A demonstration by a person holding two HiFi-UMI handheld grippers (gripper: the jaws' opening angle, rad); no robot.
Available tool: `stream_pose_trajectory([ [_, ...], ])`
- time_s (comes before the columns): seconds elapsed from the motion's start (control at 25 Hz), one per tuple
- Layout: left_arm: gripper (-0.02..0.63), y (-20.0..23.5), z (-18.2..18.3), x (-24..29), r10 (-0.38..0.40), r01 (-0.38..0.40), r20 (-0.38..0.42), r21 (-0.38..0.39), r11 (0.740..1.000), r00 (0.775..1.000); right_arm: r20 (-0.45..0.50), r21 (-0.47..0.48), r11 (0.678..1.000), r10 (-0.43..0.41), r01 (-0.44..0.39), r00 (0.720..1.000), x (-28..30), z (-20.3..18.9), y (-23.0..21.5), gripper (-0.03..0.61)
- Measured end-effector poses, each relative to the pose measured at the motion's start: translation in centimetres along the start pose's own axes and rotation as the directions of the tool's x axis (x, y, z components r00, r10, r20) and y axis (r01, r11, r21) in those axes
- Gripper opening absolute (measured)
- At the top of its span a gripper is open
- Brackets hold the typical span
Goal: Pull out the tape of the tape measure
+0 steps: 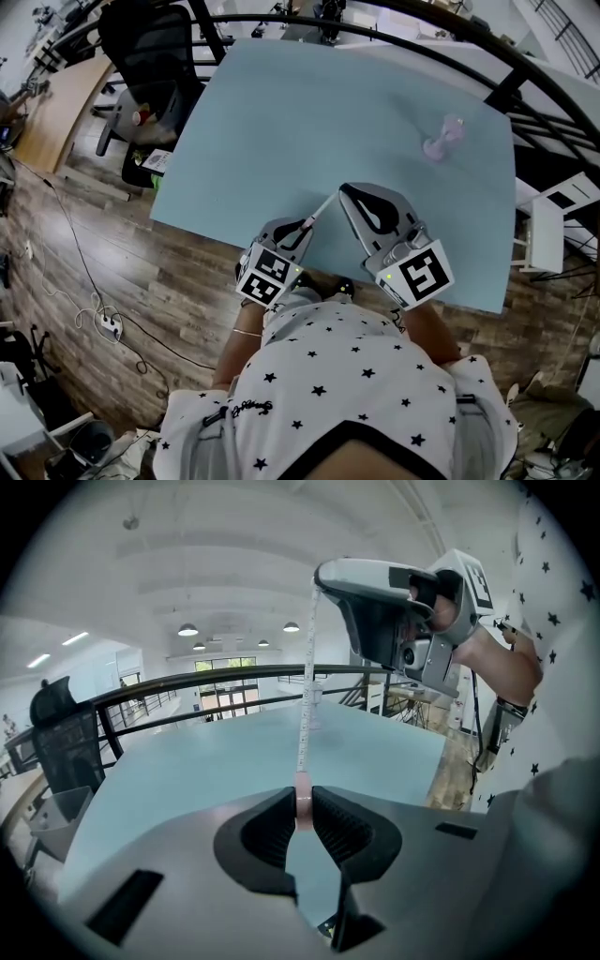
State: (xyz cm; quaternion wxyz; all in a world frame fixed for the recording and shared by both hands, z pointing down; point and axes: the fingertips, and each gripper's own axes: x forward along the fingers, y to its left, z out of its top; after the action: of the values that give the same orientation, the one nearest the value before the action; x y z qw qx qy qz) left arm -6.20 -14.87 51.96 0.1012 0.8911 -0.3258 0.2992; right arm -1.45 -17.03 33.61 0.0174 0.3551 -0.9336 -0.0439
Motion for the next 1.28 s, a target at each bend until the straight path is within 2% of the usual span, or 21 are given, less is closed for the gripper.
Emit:
stream_pose_trajectory([
  [0.24,0.078,0.3,0.0,0.0,-0.007,0.007,0.000,-0.009,1.000,1.000,0.004,0.020,1.000,-0.015,0.014,1.000,0.0,-0.3,-0.3,0.000],
  [0.4,0.077,1.1,0.2,-0.9,-0.004,0.009,0.056,-0.090,0.996,0.998,-0.005,0.035,0.997,-0.068,0.069,0.998,-0.6,-0.9,-2.1,0.000],
  [0.56,0.078,2.5,0.8,-2.0,-0.007,0.034,0.139,-0.196,0.980,0.990,-0.024,0.046,0.991,-0.121,0.122,0.992,-1.3,-1.9,-3.8,0.000],
  [0.64,0.077,3.0,1.3,-2.6,-0.008,0.047,0.178,-0.219,0.974,0.984,-0.026,0.059,0.988,-0.143,0.144,0.989,-1.7,-2.2,-4.5,0.000],
  [0.96,0.077,3.5,3.5,-4.5,-0.017,0.080,0.285,-0.212,0.974,0.958,-0.044,0.101,0.968,-0.224,0.228,0.973,-3.0,-3.8,-6.8,0.000],
  [1.28,0.078,3.6,5.4,-5.2,-0.021,0.073,0.309,-0.160,0.984,0.951,-0.086,0.122,0.955,-0.260,0.269,0.962,-4.1,-5.9,-8.0,0.002],
])
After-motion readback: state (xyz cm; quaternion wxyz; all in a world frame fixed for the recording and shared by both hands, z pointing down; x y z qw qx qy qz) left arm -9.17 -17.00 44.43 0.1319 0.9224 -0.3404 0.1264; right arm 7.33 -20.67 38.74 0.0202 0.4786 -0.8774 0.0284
